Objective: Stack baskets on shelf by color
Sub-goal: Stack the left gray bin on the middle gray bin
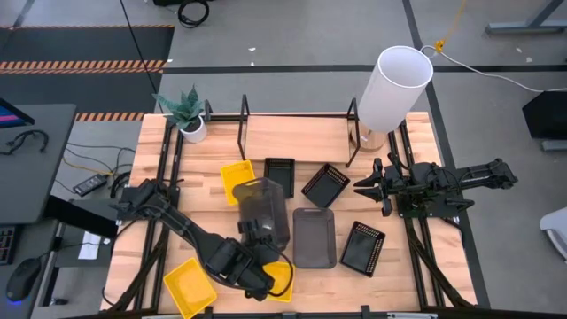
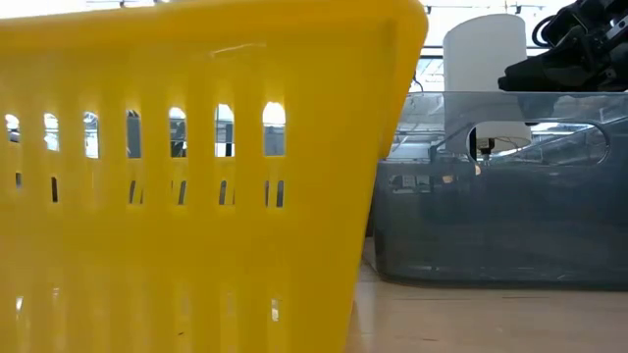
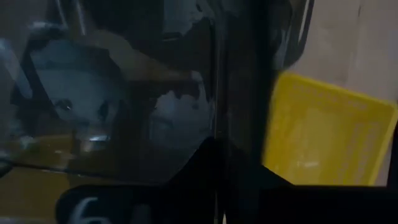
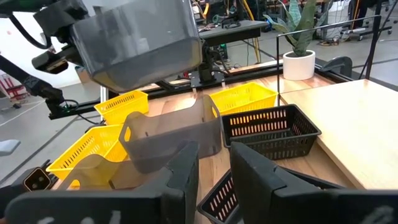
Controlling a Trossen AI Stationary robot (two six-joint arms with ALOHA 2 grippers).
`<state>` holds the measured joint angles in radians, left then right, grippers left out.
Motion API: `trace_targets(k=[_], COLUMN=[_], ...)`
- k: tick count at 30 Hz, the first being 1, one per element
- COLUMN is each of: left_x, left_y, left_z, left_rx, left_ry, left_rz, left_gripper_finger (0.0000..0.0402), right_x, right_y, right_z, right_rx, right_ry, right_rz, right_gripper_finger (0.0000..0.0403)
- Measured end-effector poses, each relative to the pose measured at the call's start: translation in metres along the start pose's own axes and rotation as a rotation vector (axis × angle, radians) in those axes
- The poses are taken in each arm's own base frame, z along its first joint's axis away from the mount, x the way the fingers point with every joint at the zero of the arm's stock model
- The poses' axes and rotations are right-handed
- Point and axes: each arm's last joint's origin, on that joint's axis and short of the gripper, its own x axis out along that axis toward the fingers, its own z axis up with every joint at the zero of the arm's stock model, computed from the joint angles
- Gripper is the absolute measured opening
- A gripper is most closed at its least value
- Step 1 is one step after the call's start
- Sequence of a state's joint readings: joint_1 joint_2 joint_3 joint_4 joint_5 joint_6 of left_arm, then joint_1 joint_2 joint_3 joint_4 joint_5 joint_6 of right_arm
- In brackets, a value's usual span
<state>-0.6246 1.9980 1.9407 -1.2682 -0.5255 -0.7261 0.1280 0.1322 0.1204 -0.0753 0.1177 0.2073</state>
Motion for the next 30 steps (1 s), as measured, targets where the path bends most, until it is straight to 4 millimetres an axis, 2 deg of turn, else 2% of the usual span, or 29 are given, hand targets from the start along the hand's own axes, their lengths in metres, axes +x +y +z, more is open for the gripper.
trace_targets(k=[9,14,17,23,30], left_x=[-0.005,0.008,0.023,0.042,0.051], left_y=[-0.005,-0.012,-0.013,0.002,0.014], left_z=[-0.005,-0.023,-0.032,-0.022,-0.011], left_rx=[0.043,0.085,0.063,-0.060,-0.122], left_ry=[-0.110,-0.093,-0.009,0.199,0.233], left_rz=[0.108,0.157,0.117,-0.026,-0.066], left_gripper_finger=[0.0007,0.0007,0.0007,0.0007,0.0007], right_x=[0.000,0.000,0.000,0.000,0.000], right_y=[0.000,0.000,0.000,0.000,0.000], right_z=[0.000,0.000,0.000,0.000,0.000], right_rx=[0.000,0.000,0.000,0.000,0.000], right_ry=[0.000,0.000,0.000,0.000,0.000], right_rz=[0.000,0.000,0.000,0.000,0.000], right_gripper_finger=[0.0098,0.0098,0.0098,0.0098,0.0098])
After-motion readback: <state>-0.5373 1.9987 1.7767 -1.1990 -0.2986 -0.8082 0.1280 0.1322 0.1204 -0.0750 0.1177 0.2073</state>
